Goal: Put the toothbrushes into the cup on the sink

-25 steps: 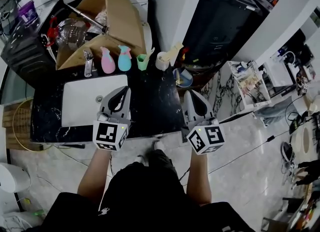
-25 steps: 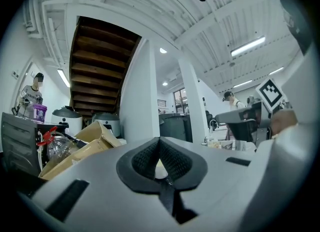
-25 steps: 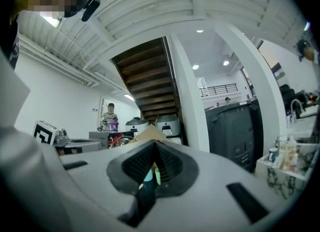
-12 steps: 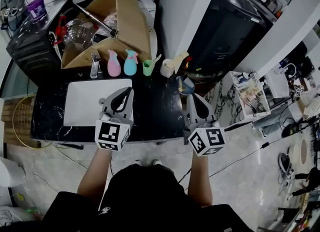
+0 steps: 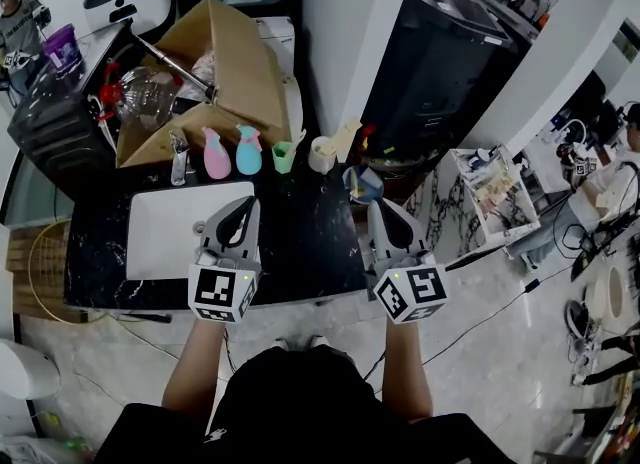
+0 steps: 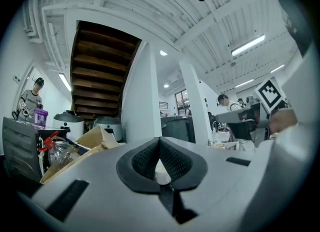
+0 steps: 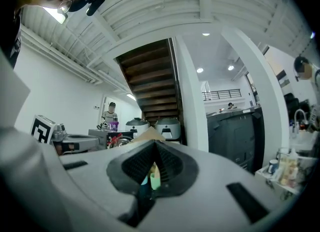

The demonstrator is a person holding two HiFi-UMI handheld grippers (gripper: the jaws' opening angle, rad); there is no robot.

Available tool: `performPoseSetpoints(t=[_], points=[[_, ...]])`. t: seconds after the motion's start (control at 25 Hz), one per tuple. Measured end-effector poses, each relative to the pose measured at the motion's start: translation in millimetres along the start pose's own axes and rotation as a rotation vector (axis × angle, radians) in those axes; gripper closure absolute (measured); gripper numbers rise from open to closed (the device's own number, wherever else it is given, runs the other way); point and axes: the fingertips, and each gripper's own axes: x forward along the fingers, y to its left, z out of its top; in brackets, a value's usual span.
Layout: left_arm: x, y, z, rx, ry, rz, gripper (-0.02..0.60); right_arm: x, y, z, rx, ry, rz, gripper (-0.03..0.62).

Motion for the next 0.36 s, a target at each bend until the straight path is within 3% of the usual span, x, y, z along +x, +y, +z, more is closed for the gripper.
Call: performPoseSetpoints(t=[0.36], points=[[-4,-12,0,-0.002,0.01,-0.025,0.58,-9,-2,1,0.007,0.004,0.001,0.592]])
